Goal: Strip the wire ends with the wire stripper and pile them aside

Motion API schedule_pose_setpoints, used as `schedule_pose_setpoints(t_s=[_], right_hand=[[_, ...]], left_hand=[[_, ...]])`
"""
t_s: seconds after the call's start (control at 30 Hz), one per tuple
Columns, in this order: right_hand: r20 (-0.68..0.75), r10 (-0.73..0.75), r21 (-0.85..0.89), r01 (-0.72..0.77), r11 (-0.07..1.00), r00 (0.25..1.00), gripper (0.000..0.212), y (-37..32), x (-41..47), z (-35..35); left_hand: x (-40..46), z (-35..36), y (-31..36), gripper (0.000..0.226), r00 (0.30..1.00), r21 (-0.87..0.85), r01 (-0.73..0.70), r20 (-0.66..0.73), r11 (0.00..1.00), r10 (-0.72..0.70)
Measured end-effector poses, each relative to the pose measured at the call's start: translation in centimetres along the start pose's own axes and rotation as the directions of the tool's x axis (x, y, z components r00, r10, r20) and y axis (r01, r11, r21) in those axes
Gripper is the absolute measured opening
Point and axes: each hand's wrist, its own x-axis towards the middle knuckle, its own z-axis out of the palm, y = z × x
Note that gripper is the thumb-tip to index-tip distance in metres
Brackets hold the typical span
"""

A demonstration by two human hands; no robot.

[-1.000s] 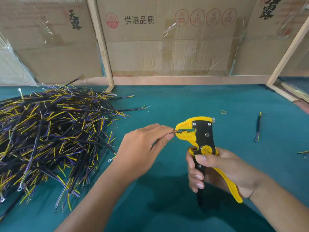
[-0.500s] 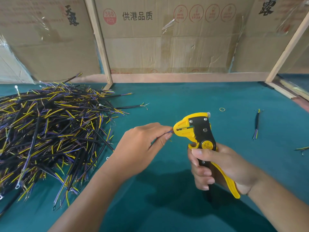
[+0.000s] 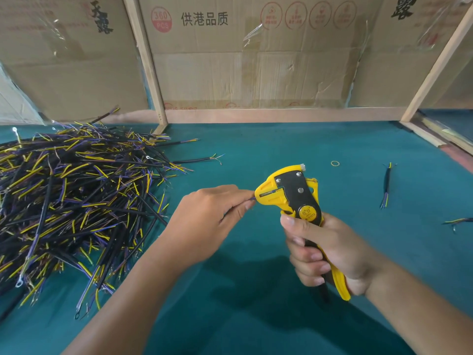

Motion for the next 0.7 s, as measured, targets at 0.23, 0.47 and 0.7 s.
schedule_pose_setpoints(t_s=[0.23,0.47,0.7], right_hand=[[-0.005,-0.008,0.007,0.008,1.0,1.0,0.057,-0.3,-0.1,-0.3],[0.048,-0.047,0.034,0.045,0.998,0.998,0.059,-0.3,-0.2,-0.6],[0.098,-0.118,0.049,0.114,0.992,0.988,0.055,0.2,0.1,-1.1]], left_hand=[[0.0,-0.1,0.0,0.017,1.0,-0.014,-0.014,-0.021,1.0,0.014],[0.1,-0.3,-0.1,0.021,1.0,-0.103,-0.009,-0.016,0.995,0.008],[0.0,-0.6,-0.2,0.021,1.0,-0.141,-0.016,-0.022,0.99,0.013]])
